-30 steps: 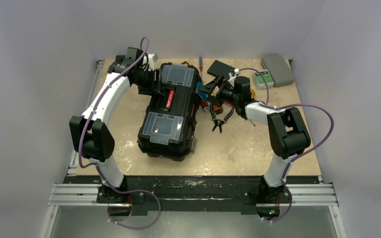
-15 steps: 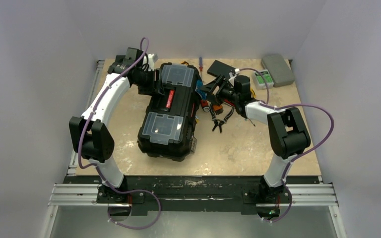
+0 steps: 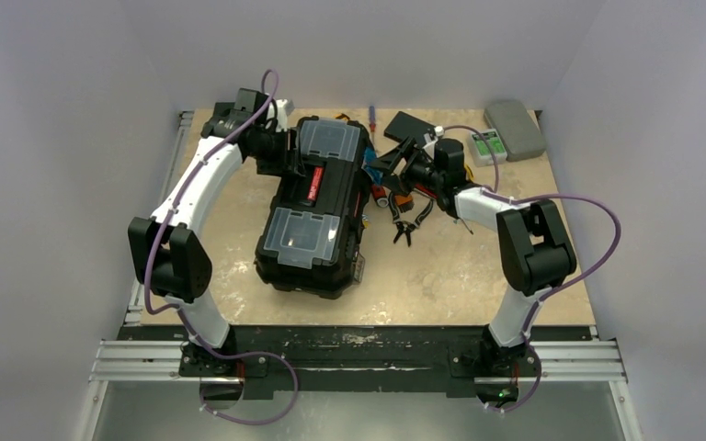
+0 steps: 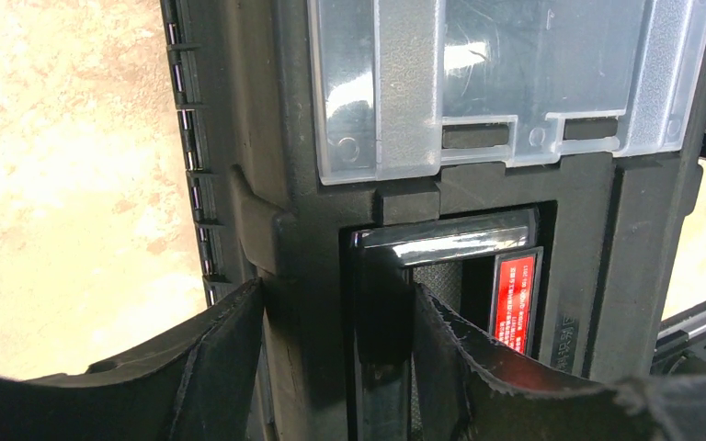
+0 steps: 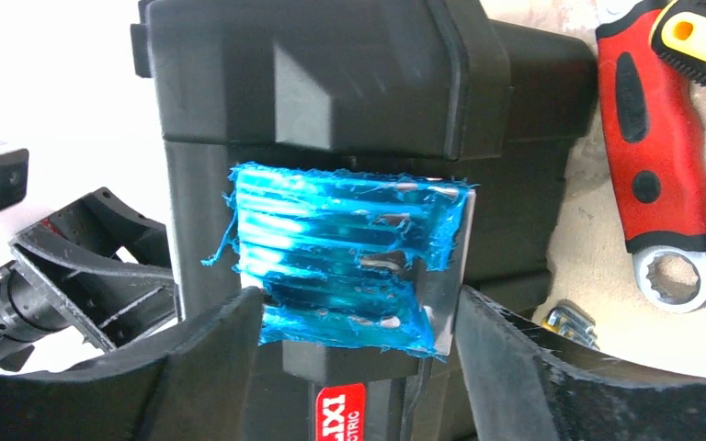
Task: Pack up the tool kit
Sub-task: Open the toolbox at the center of the board.
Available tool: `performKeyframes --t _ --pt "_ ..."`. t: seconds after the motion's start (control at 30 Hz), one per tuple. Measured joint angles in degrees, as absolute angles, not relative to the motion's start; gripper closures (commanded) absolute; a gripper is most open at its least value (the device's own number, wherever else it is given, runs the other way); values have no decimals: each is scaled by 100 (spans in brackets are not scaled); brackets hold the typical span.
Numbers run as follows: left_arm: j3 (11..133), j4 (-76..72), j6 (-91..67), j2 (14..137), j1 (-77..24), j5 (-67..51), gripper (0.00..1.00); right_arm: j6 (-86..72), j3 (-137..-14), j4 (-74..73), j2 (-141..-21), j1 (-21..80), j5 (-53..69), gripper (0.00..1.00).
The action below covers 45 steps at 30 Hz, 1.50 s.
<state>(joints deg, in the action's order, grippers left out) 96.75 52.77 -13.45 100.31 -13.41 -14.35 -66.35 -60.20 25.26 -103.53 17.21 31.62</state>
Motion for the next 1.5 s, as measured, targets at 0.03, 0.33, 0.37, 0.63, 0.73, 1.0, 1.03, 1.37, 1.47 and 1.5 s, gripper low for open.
performKeyframes --t 0.03,0.33,0.37,0.63,0.73,1.0,1.03,1.37,1.47,1.5 --pt "9675 5275 -1343 10029 -1372 -1402 68 -6593 -6020 2508 -10326 1723 3166 25" --pt "9664 5256 -1343 10016 -1396 -1369 67 -6149 -5887 1955 -9706 1487 2884 60" --pt "9664 5256 -1343 10016 -1396 -1369 68 -6123 -5887 1946 -9677 1459 2845 61" --pt "9664 5256 -1343 10016 -1396 -1367 67 -5559 -5972 1072 -9710 1426 2346 14" --pt "9664 5256 -1343 10016 -1396 -1367 68 -5253 -6106 683 -9701 1431 2137 12" --pt "9662 5256 -1343 10016 -1396 -1367 67 -5256 -6123 895 -9738 1431 2233 55" --pt "9662 5256 -1343 10016 -1396 -1367 67 -5264 -6125 930 -9765 1431 2252 66" --pt "9662 5256 -1343 10016 -1396 -1369 67 -5238 -6265 687 -10342 1435 2043 100" --pt "9662 5256 -1343 10014 -1396 -1367 67 -5218 -6296 685 -10536 1444 2003 100" --pt "9662 5256 -1343 10014 -1396 -1367 67 -5201 -6326 687 -10634 1457 1990 100"
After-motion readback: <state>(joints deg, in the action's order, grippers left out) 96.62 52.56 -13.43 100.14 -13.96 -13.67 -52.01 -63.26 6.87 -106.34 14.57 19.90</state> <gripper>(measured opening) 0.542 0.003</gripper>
